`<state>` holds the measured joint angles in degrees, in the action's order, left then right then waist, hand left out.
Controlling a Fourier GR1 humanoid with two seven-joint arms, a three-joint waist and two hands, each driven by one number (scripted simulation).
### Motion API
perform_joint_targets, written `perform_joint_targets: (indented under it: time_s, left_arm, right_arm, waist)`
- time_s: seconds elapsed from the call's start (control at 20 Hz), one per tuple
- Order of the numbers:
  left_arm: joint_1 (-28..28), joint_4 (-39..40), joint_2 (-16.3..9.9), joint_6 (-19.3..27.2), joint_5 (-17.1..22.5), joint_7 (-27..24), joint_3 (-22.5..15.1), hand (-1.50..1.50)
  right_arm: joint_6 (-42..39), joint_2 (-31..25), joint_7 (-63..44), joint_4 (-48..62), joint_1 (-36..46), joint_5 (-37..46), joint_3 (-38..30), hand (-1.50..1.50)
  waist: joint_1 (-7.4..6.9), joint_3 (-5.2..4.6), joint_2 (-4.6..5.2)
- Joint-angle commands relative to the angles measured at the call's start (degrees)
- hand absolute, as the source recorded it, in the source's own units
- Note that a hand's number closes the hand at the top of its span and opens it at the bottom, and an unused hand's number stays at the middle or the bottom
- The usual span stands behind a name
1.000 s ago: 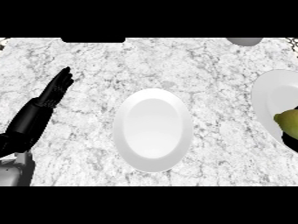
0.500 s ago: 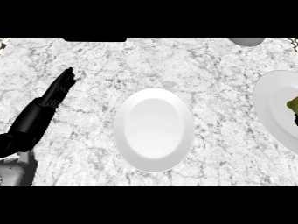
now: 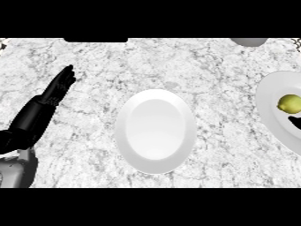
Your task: Pick the lemon from the plate and place it in the plate
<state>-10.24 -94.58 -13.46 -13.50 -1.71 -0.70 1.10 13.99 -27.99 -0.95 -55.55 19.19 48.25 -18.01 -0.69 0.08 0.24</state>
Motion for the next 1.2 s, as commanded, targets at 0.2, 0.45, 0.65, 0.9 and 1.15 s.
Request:
perform_joint_targets:
  time_s: [0.2,0.45,0.65,0.9,1.15]
  left_arm:
    - [2.9,-1.1,-0.7,-1.0,-0.6,-1.6,1.1,0.00]
    - [3.7,-1.9,0.3,0.2,-1.5,-0.6,0.7,0.00]
    - [3.6,-2.4,0.4,-0.6,0.0,0.7,1.0,0.00]
    - [0.2,-1.4,0.4,0.4,-0.7,2.3,1.6,0.00]
    - [1.2,-0.6,-0.4,-0.3,-1.4,-0.9,2.7,0.00]
  right_arm:
    - [4.8,-0.2,17.7,9.0,3.9,-9.3,-5.5,-1.50]
    - [-2.9,3.3,20.9,-0.6,1.6,-19.4,-7.8,-1.50]
    - [-14.9,2.5,21.4,-1.3,0.3,-31.2,-13.4,-1.50]
    - [-26.0,-0.1,18.6,-5.3,-2.1,-43.2,-20.1,-1.50]
    - [-35.7,-4.7,15.8,-10.0,-8.9,-52.0,-25.6,-1.50]
  waist:
    - [0.14,-0.02,-0.12]
    - [1.01,-0.08,-0.50]
    - [1.55,-0.08,-0.60]
    - [2.33,-0.10,-0.64]
    - [1.83,-0.13,-0.46]
